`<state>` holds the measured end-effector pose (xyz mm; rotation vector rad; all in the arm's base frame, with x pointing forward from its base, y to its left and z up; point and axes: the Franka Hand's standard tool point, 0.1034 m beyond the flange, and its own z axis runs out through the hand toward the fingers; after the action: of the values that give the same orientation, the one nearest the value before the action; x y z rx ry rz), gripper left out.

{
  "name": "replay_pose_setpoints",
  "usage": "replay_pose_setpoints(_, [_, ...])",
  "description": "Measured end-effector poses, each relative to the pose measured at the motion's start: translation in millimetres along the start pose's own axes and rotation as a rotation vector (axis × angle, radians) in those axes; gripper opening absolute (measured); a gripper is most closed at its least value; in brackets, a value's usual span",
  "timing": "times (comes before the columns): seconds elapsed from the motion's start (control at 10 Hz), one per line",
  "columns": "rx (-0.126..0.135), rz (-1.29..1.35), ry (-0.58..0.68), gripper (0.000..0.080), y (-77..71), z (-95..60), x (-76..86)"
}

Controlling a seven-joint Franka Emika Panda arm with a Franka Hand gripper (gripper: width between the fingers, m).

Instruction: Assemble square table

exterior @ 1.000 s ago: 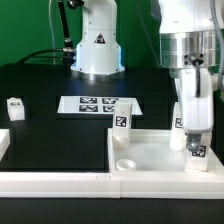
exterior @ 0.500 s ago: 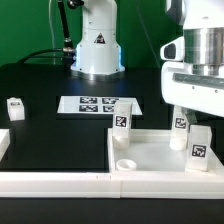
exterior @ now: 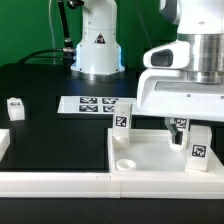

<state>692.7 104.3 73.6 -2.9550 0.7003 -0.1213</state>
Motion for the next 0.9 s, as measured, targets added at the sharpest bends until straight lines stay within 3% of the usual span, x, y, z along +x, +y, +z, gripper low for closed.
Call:
replay_pose_setpoints(0.1, [0.000, 0.016, 0.001, 0.0649, 0.0, 0.5, -0.6])
replay_pose_setpoints(0.3, [-0.001, 0.036, 0.001, 0.0401, 0.8, 0.7, -0.1])
replay_pose_setpoints(0.4, [-0.007, 0.100, -0.001, 0.0401, 5.1, 1.2, 0.7])
replay_pose_setpoints(0.5, [-0.009, 0.200, 0.001, 0.0302, 7.1, 1.4, 1.5])
replay_pose_setpoints(0.7, [-0.013, 0.335, 0.001, 0.0302, 9.4, 1.8, 1.6])
replay_pose_setpoints(0.9, [-0.026, 0.654, 0.007, 0.0302, 14.8, 1.8, 0.9])
